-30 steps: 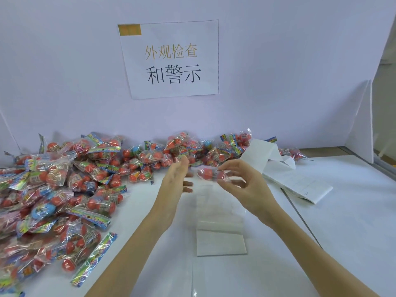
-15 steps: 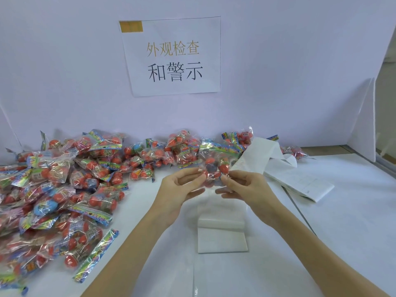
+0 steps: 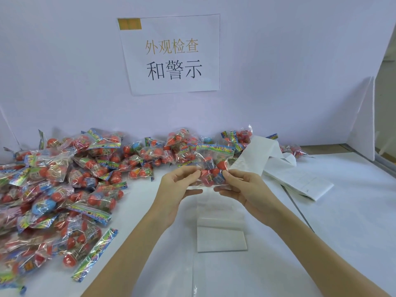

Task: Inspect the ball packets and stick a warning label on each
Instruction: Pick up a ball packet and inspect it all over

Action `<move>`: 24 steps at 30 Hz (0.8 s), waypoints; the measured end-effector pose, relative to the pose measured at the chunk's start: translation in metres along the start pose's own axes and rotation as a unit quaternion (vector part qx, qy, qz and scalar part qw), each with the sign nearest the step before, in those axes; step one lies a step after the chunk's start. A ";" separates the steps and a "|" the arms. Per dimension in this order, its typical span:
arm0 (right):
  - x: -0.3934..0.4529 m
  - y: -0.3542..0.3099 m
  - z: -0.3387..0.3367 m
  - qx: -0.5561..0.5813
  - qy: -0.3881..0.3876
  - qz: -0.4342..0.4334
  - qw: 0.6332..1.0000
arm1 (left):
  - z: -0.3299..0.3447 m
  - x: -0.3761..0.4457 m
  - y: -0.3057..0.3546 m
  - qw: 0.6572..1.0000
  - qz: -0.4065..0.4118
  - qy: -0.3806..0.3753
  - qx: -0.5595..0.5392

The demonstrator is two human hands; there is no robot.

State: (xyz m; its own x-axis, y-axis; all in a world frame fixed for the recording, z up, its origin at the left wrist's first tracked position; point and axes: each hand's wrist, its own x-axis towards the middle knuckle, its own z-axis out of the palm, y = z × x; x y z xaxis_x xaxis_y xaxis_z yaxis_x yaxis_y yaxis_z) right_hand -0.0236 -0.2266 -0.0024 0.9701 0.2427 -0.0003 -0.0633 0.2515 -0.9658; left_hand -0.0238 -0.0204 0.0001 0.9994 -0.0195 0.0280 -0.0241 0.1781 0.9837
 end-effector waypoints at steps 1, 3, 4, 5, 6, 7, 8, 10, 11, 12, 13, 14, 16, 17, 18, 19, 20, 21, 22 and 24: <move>0.000 0.001 0.001 0.004 0.005 0.002 1.000 | 0.001 -0.001 0.000 1.000 0.000 -0.002 0.001; 0.000 0.002 0.003 0.009 0.031 -0.003 0.999 | 0.005 -0.003 -0.001 1.000 0.008 0.012 0.020; 0.000 0.002 0.003 0.009 0.049 -0.009 0.999 | 0.006 -0.002 -0.003 0.997 0.032 0.037 0.063; 0.000 0.002 0.003 0.002 0.065 -0.015 0.998 | 0.007 -0.003 -0.004 0.988 0.067 0.064 0.123; -0.001 0.002 0.003 -0.021 0.076 -0.024 0.997 | 0.008 -0.003 -0.005 0.977 0.097 0.068 0.175; -0.002 0.001 0.004 -0.064 0.082 -0.039 0.994 | 0.009 -0.004 -0.005 0.973 0.110 0.038 0.199; -0.004 0.001 0.005 -0.122 0.079 -0.061 0.987 | 0.011 -0.004 -0.005 0.978 0.099 -0.013 0.181; -0.007 0.001 0.009 -0.220 0.028 -0.105 0.970 | 0.016 -0.006 -0.004 0.992 0.037 -0.078 0.093; -0.007 0.002 0.012 -0.242 -0.002 -0.122 0.962 | 0.017 -0.006 -0.004 0.995 0.023 -0.073 0.069; -0.008 0.005 0.015 -0.252 -0.014 -0.139 0.957 | 0.017 -0.005 -0.004 0.996 0.024 -0.046 0.066; -0.008 0.007 0.017 -0.259 -0.001 -0.161 0.952 | 0.017 -0.004 -0.004 0.998 0.030 -0.016 0.057; -0.007 0.009 0.018 -0.273 0.031 -0.187 0.943 | 0.015 -0.003 -0.004 0.999 0.027 0.003 0.041; -0.005 0.011 0.018 -0.315 0.116 -0.218 0.916 | 0.011 0.000 -0.004 1.000 0.003 0.006 0.002; -0.005 0.011 0.017 -0.328 0.139 -0.215 0.909 | 0.009 0.001 -0.002 1.000 -0.006 -0.008 -0.014; -0.005 0.011 0.014 -0.335 0.141 -0.194 0.911 | 0.008 0.001 0.000 0.999 -0.006 -0.026 -0.027; -0.004 0.010 0.012 -0.334 0.125 -0.164 0.920 | 0.007 0.001 0.001 0.998 -0.004 -0.043 -0.040; -0.003 0.007 0.009 -0.323 0.097 -0.139 0.931 | 0.007 0.000 0.003 0.997 -0.003 -0.057 -0.052; -0.002 0.005 0.007 -0.305 0.061 -0.118 0.943 | 0.007 0.000 0.003 0.996 -0.004 -0.064 -0.061; -0.002 0.004 0.006 -0.290 0.034 -0.103 0.951 | 0.007 -0.001 0.002 0.996 -0.004 -0.060 -0.063; -0.001 0.005 0.004 -0.271 0.007 -0.076 0.960 | 0.010 -0.002 -0.002 0.999 0.007 -0.016 -0.041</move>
State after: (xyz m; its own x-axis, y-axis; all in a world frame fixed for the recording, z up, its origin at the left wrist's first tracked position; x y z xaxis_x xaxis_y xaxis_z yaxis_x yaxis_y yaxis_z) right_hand -0.0255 -0.2218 -0.0058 0.9619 0.2282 0.1506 0.2058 -0.2414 -0.9483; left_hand -0.0258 -0.0308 -0.0004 0.9977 -0.0478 0.0488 -0.0349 0.2581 0.9655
